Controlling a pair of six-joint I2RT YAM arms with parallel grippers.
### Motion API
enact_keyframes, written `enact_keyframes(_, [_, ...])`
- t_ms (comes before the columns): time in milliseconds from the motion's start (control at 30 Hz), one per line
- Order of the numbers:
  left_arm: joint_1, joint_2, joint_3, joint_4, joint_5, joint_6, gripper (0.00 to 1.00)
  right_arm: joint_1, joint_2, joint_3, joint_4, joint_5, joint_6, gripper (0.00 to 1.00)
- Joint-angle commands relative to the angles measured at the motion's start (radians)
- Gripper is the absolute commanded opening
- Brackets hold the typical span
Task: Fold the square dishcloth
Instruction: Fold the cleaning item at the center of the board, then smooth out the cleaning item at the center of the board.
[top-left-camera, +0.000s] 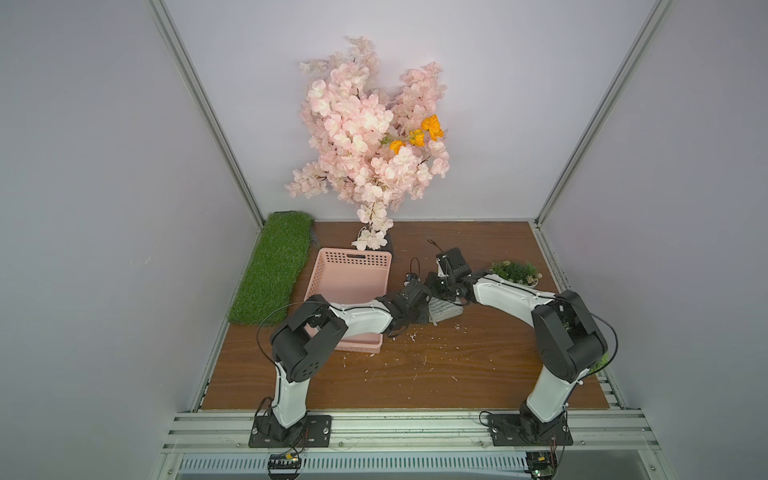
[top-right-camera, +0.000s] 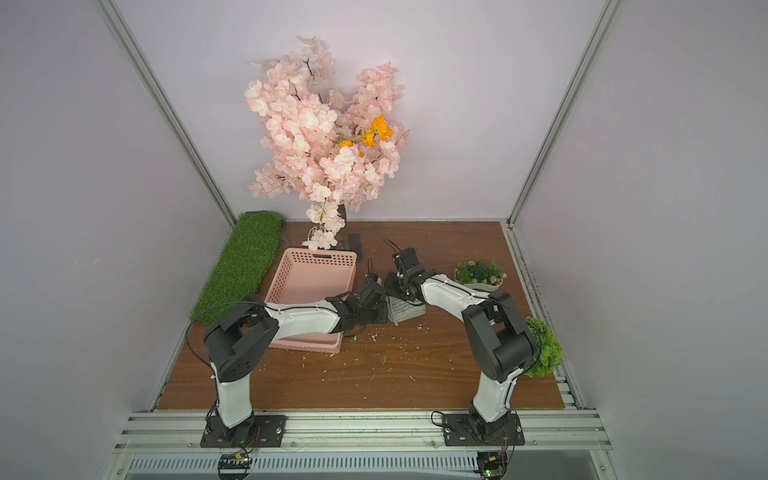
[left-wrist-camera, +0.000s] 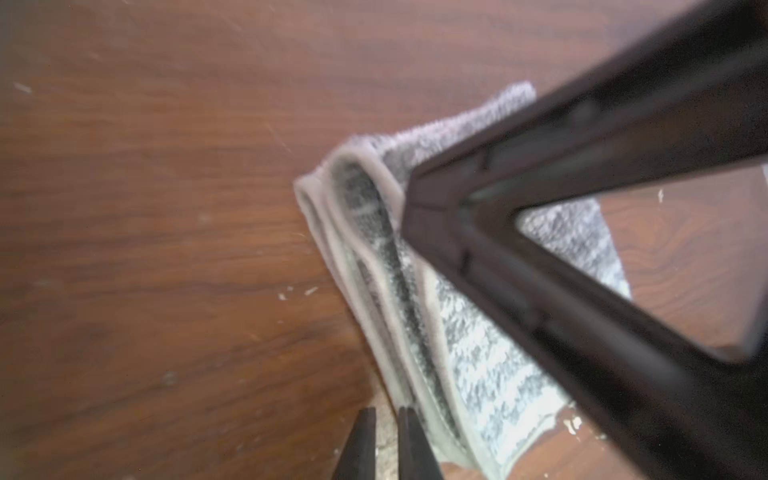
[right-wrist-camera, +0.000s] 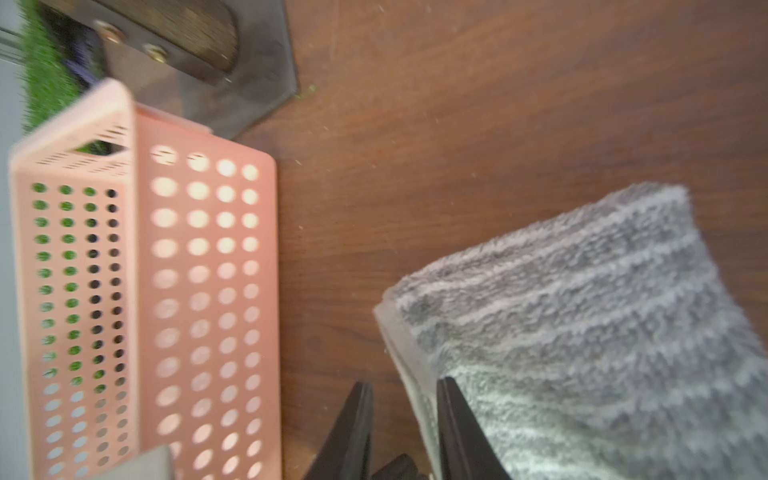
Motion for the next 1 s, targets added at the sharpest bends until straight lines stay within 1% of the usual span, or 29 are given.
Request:
enact_keyframes(0, [-0.003,-0.061,0.009,-0.060,-0.077,-0.034,0.15,0.002,-0.057,0.030,-0.039,0.029,-0.022,0.29])
enact_keyframes(167, [-0.002,-0.109,0.012,-0.076,-0.113,-0.032,0.15,-0.018,-0.102,0.023,-0.060,0.051,-0.037,0.23])
enact_keyframes(300, [-0.003,-0.117,0.051,-0.086,-0.106,0.029,0.16,-0.061,-0.152,-0.025,-0.058,0.055,-0.048,0.17])
enact_keyframes(400, [-0.004,-0.087,0.114,-0.074,-0.037,0.111,0.16,-0.105,-0.201,-0.088,-0.034,0.031,-0.056,0.12])
enact_keyframes(533, [-0.007,-0.023,0.208,-0.058,0.050,0.182,0.17,-0.155,-0.257,-0.168,-0.001,-0.018,-0.057,0.11])
enact_keyframes(667, [-0.006,0.058,0.310,-0.088,0.077,0.234,0.17,-0.189,-0.296,-0.256,0.071,-0.109,-0.042,0.10])
enact_keyframes(833, [0.012,0.137,0.380,-0.111,0.092,0.244,0.17,-0.202,-0.291,-0.314,0.126,-0.188,-0.034,0.11])
enact_keyframes(967, [0.036,0.168,0.387,-0.103,0.109,0.239,0.16,-0.204,-0.279,-0.335,0.146,-0.205,-0.031,0.10])
